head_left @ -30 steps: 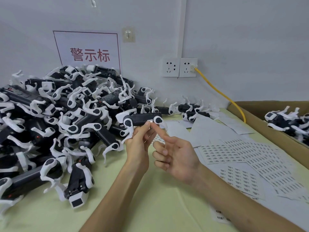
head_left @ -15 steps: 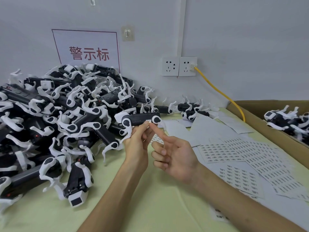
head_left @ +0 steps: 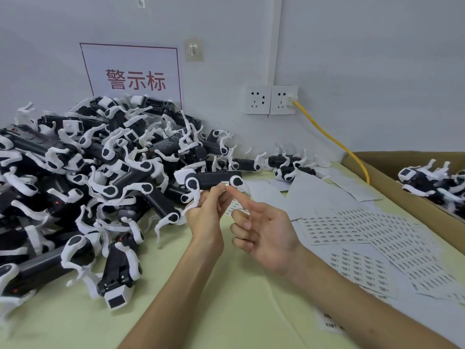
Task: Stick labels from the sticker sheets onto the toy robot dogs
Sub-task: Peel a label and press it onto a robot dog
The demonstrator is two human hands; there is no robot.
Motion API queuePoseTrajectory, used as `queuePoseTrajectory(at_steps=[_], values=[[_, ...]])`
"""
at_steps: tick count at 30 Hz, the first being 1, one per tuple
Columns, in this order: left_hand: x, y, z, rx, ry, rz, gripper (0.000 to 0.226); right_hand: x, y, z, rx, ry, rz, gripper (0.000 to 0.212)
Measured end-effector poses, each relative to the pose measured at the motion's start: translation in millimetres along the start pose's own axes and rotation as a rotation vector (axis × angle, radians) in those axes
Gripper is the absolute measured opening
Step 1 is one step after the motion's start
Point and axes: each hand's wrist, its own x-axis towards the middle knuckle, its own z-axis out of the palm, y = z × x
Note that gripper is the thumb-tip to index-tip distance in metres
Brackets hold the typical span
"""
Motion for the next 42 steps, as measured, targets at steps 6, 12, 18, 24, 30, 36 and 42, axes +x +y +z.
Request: queuePoseTrajectory(at_steps=[6,12,18,24,30,36,42], values=[[1.4,-2.8,-0.4,0.013,0.040,-0.008,0.019,0.6,1.4,0.9,0.022,0.001,-0.002,0.048],[3.2,-5.2,-1.0,-0.005,0.047,0.004,0.039,0.9,2.5,1.2,0.033,0.013,-0.007,0.049],[3.5,-6.2,-1.9,-0.014,0.073,0.006,0.042,1.5,2.9,2.7,0.024,0.027,-0.012,0.049],[3.2,-6.8,-0.9,0.011,0.122,0.052,0.056,0.6,1.1,5.4,-0.008,0.033,-0.013,0.051],[5.2,-8.1,-1.5,0.019,0.117,0.061,0.039,-0.4,-2.5,5.1,-0.011,0.040,-0.027,0.057],[8.4,-6.2,-3.3,-0.069,0.079,0.022,0.019,1.1,-3.4,-0.6,-0.129,0.155,-0.127,0.052],[10.0,-6.5,-4.8,-0.039,-0.046,0.023,0.028,1.7,-9.6,-4.8,-0.449,0.511,-0.418,0.023]])
